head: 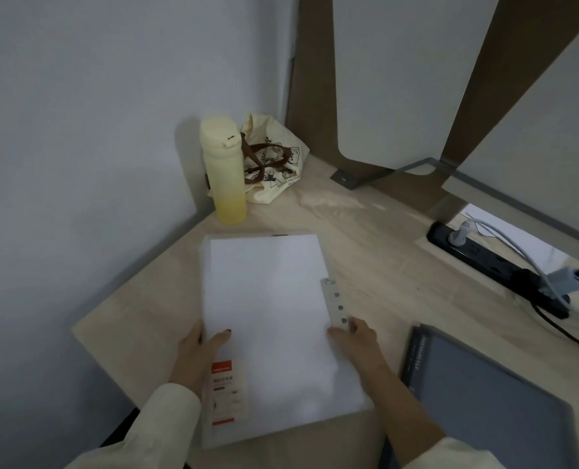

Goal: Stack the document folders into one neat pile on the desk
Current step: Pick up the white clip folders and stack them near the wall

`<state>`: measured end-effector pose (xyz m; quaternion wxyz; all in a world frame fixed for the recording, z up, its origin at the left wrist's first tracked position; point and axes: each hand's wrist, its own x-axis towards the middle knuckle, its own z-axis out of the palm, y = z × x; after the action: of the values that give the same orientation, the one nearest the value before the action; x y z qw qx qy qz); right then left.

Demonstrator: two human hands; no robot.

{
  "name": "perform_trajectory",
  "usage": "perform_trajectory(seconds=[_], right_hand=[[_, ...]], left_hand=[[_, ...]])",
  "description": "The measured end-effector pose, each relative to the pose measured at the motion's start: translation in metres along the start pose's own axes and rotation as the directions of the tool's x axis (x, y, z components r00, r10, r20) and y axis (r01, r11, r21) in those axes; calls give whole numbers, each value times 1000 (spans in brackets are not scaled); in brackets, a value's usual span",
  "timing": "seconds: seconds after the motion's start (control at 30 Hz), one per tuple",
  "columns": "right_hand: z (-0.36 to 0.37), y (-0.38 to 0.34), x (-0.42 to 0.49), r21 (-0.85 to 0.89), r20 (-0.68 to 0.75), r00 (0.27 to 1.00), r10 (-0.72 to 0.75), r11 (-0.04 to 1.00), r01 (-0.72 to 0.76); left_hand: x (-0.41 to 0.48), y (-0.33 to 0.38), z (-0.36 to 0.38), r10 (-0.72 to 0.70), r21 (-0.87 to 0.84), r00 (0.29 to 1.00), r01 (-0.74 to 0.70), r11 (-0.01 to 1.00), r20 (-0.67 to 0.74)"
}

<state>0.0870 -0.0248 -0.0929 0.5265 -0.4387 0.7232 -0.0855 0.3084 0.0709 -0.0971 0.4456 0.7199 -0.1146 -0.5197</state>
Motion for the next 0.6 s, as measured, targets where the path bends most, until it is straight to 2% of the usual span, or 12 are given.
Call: perform_trajectory(seconds=[0.13,0.27,0.4,0.5,0.6], right_hand=[[-7,-5,10,-8,47,998,46,999,-45],[-22,-7,9,82,176,983,50,994,-66],[-36,-6,-3,194,266,964,-14,980,-39],[-45,-11,-21,290,220,964,-147,954,80],[-60,-14,-42,348,80,952,-295,903,251]], left_hand=[[2,7,4,-76,-39,997,75,996,-22],[-11,11,20,64,50,989,-58,997,-130],[-28,18,25,217,94,966,-205,974,-143],[-42,34,29,344,104,933,-334,937,-109],[-51,48,33,464,69,882,-460,885,-81]])
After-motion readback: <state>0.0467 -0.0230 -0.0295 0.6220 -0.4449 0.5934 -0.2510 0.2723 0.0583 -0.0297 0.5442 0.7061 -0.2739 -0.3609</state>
